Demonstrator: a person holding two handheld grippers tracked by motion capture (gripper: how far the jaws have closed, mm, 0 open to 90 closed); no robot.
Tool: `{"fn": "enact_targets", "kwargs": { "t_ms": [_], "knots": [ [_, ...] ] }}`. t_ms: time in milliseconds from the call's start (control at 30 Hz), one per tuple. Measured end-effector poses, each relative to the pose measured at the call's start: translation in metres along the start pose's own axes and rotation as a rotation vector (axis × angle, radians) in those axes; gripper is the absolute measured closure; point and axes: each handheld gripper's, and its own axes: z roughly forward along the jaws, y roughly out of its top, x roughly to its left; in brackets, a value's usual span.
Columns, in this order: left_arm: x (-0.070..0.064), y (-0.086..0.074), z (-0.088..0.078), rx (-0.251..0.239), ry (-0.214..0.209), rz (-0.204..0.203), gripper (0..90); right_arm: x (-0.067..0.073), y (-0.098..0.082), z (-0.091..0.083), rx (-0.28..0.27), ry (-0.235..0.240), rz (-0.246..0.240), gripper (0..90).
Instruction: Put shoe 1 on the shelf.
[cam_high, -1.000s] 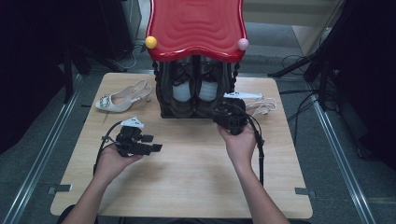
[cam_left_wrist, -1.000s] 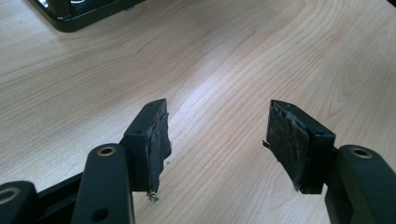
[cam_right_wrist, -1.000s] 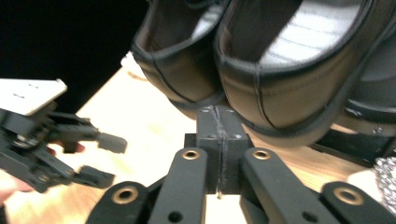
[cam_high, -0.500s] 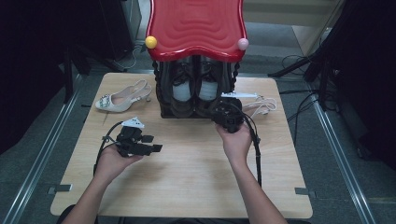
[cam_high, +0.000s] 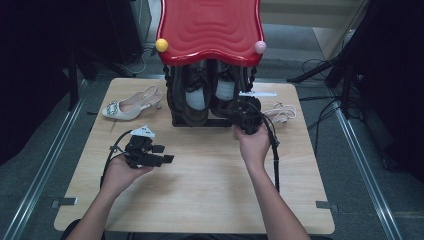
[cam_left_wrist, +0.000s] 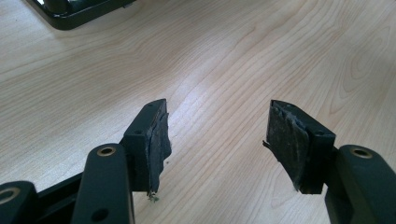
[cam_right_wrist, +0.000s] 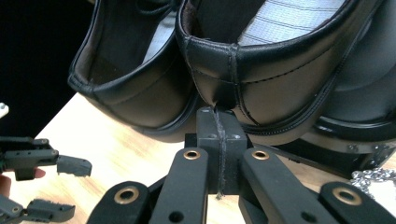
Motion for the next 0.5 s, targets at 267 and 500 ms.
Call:
{"fn": "enact_targets", "kwargs": {
  "t_ms": [267, 500],
  "knots": [
    [0.000, 0.000, 0.001, 0.003, -0.002, 0.003, 39.0, -0.009, 0.009, -0.001, -0.013, -0.043, 0.003, 90.0],
    [0.000, 0.000, 0.001, 0.003, -0.003, 0.002, 39.0, -0.018, 0.015, -0.003, -0.025, -0.076, 0.015, 90.0]
  ]
}}
